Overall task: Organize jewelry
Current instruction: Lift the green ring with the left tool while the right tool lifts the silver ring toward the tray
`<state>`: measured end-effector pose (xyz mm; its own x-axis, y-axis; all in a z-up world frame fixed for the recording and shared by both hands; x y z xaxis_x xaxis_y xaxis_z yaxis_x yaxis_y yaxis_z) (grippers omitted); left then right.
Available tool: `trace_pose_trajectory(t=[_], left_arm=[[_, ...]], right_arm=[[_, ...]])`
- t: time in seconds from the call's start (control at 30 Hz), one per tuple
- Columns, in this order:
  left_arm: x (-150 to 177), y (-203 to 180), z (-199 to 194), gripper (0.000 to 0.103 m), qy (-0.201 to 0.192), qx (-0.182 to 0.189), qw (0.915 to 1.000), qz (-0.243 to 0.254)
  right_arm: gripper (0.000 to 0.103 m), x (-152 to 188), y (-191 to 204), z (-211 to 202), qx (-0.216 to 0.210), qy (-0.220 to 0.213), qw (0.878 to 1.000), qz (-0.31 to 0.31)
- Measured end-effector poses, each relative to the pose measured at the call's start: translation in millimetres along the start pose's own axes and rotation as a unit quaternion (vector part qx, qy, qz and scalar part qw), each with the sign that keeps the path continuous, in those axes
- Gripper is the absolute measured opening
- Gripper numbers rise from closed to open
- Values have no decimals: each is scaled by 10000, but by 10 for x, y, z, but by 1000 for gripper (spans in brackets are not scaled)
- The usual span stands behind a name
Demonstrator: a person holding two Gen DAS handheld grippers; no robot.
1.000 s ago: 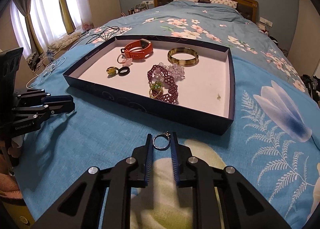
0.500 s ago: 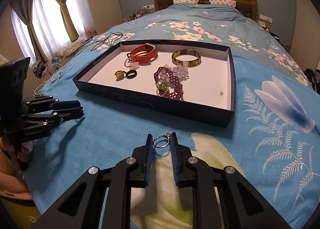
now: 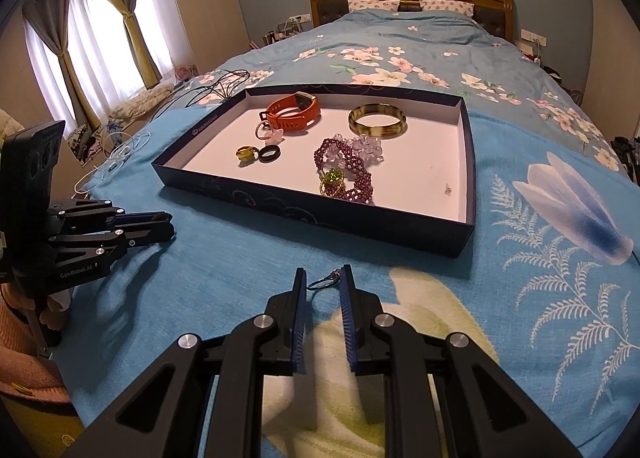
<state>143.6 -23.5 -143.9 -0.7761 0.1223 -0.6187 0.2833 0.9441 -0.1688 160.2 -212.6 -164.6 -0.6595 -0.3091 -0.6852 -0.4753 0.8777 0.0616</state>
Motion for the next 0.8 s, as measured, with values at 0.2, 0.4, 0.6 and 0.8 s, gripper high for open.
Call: trace_pose_trajectory(t=[0.2,0.4,0.6,0.8], left_arm=[[-11,-24,-49,14,-106,17,9999,-13],[-42,-39,-129,14,-259,88,9996,-81],[-99,-53,-219,14,-403,119,9991,-103],[-158,-90,-306,14,-536,163,9984,-95]], right_arm=[[15,-19,8,-33,-29,-108,9999,0],[15,-55,44,-123,-69,-318,9995,-35],[15,-94,37,-187,-104,-466,9989,27],[15,-147,35,-265,-117,-642,9979,37]])
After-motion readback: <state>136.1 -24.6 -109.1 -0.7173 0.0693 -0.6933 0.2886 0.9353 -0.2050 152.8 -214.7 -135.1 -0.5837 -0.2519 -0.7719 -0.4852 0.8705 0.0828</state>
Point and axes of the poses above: each gripper's, at about its wrist camera, not at the fingertips, and z roughly the way its jaws point, y to its left, x to its underside, the point moved 5 cm from there along z, roughly the way its jaws point, and after that the axes turned 8 degrees about -z, right-handed, at the moved point
